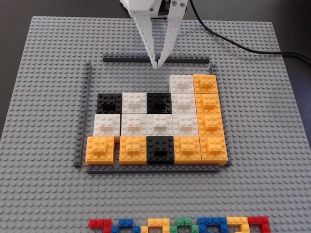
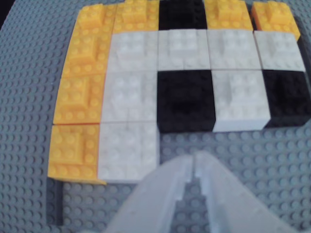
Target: Grab the cube and place it into the grid
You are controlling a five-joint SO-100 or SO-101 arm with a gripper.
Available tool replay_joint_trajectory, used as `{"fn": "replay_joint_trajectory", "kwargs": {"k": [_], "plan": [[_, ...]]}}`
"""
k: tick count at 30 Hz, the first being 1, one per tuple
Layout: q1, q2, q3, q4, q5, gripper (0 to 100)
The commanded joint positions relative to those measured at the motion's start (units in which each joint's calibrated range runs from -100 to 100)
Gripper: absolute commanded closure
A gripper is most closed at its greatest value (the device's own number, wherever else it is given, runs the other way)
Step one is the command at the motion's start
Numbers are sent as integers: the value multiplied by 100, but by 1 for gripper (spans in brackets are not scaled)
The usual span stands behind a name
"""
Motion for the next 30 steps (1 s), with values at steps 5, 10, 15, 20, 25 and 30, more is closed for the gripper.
{"fn": "replay_joint_trajectory", "kwargs": {"k": [5,10,15,20,25,30], "plan": [[-67,-204,53,26,-10,100],[-67,-204,53,56,-10,100],[-67,-204,53,65,-10,100],[-67,-204,53,65,-5,100],[-67,-204,53,65,-5,100],[-67,-204,53,65,0,100]]}}
